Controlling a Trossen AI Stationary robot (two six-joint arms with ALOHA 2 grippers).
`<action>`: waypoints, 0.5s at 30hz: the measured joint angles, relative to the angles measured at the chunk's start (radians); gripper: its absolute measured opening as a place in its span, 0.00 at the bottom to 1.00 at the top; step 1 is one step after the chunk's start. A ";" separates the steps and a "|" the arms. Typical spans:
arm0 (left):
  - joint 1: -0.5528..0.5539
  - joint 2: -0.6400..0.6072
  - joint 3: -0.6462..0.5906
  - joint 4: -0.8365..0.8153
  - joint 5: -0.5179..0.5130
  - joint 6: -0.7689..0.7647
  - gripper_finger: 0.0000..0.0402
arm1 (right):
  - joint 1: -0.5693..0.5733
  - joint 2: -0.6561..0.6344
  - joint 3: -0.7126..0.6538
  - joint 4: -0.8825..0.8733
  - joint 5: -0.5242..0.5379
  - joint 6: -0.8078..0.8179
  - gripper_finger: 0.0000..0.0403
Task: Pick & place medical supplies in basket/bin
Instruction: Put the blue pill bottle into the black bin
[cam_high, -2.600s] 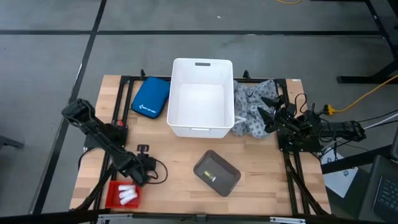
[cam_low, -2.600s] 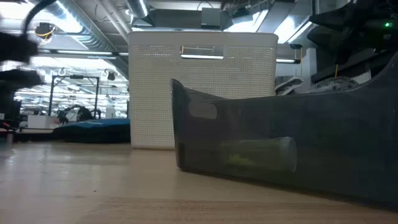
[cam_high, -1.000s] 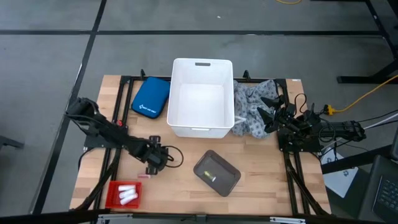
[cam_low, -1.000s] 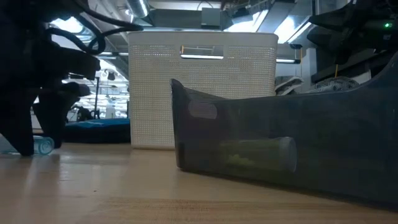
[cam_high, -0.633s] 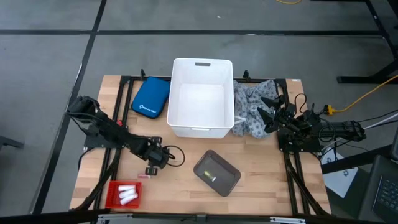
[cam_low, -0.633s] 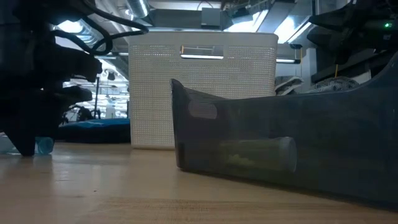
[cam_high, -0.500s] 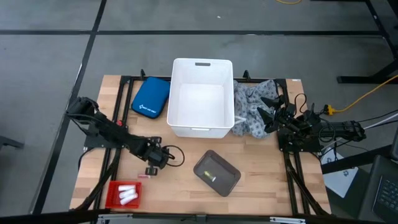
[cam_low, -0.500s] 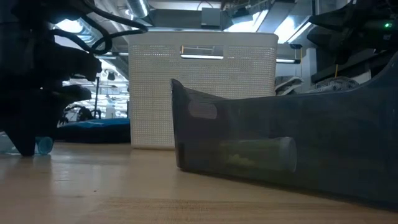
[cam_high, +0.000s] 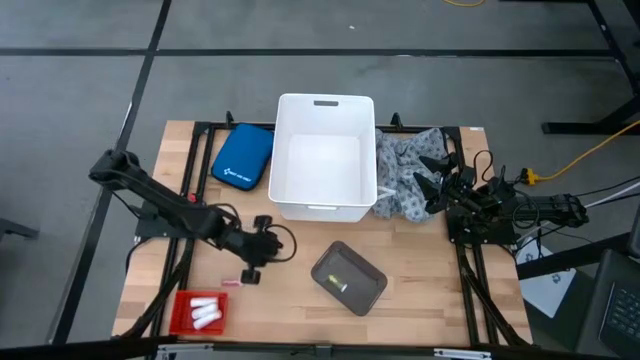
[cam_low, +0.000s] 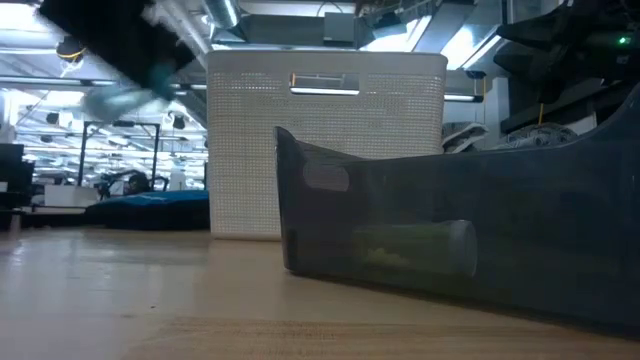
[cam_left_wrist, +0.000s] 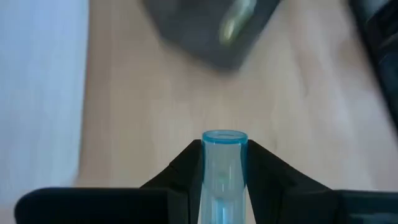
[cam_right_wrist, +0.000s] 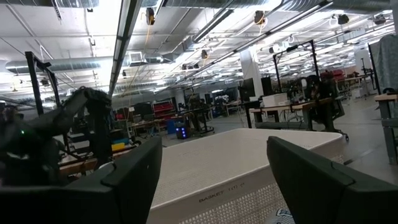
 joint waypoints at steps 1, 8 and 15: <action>0.004 0.000 0.019 0.027 -0.004 0.031 0.22 | 0.000 0.000 0.000 0.000 0.000 0.000 0.73; 0.066 0.050 0.107 0.230 0.019 0.250 0.22 | 0.000 0.000 0.000 0.000 0.001 0.001 0.73; 0.169 0.210 0.114 0.478 0.173 0.345 0.22 | 0.000 0.000 0.000 0.000 0.003 -0.001 0.73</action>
